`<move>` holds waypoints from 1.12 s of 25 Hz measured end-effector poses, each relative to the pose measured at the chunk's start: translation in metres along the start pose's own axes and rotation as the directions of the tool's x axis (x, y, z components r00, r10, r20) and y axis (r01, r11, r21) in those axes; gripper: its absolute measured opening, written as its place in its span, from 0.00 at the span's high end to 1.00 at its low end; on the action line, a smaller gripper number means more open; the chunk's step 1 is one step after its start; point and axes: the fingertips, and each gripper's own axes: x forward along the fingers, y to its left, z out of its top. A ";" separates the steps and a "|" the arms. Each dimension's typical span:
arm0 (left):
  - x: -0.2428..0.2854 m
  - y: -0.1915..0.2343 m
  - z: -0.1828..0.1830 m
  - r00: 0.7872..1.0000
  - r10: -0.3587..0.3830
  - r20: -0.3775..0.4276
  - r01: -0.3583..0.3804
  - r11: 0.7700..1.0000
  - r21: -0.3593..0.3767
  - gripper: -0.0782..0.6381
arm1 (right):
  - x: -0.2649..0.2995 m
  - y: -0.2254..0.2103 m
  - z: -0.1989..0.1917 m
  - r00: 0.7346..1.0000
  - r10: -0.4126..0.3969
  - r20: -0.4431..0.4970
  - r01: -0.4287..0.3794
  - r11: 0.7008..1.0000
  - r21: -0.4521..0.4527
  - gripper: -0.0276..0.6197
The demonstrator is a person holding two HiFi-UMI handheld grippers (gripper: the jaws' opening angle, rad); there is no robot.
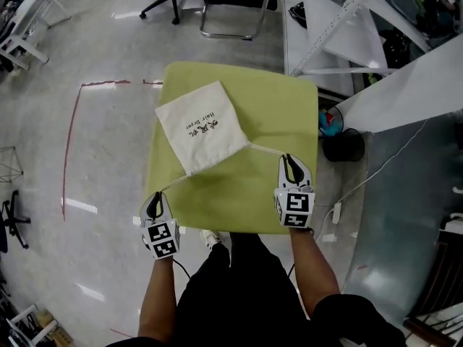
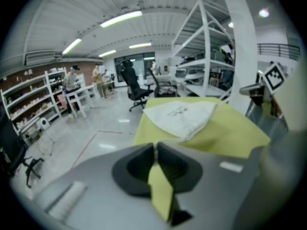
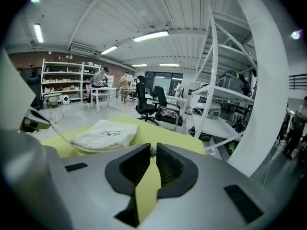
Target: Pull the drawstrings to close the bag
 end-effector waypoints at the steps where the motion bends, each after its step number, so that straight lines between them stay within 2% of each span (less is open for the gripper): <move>1: -0.005 0.008 0.007 1.000 0.011 0.024 -0.011 1.000 -0.001 0.85 | -0.007 -0.002 0.008 1.000 -0.015 0.015 0.015 1.000 -0.003 0.90; 4: -0.023 0.029 0.031 0.993 0.030 0.115 -0.029 1.000 -0.008 0.85 | -0.029 -0.011 0.031 0.996 -0.067 0.062 0.067 0.998 -0.005 0.90; 7: -0.042 0.045 0.063 0.977 0.041 0.210 -0.040 0.999 -0.008 0.85 | -0.053 -0.019 0.058 0.985 -0.115 0.129 0.120 0.992 -0.031 0.90; 11: -0.075 0.062 0.117 0.936 0.057 0.347 -0.062 0.998 0.003 0.85 | -0.089 -0.029 0.103 0.955 -0.183 0.235 0.203 0.977 -0.065 0.90; 15: -0.105 0.074 0.171 0.886 0.079 0.457 -0.079 0.997 -0.018 0.84 | -0.119 -0.048 0.151 0.907 -0.241 0.344 0.270 0.962 -0.038 0.90; 21: -0.155 0.076 0.216 0.830 0.129 0.543 -0.095 0.991 -0.091 0.84 | -0.167 -0.083 0.189 0.850 -0.297 0.436 0.339 0.941 -0.021 0.90; 24: -0.173 0.072 0.231 0.803 0.156 0.575 -0.093 0.986 -0.137 0.84 | -0.178 -0.103 0.202 0.829 -0.302 0.471 0.341 0.940 0.004 0.90; 28: -0.184 0.066 0.245 0.782 0.176 0.598 -0.071 0.978 -0.194 0.84 | -0.193 -0.128 0.220 0.795 -0.314 0.519 0.344 0.938 0.041 0.90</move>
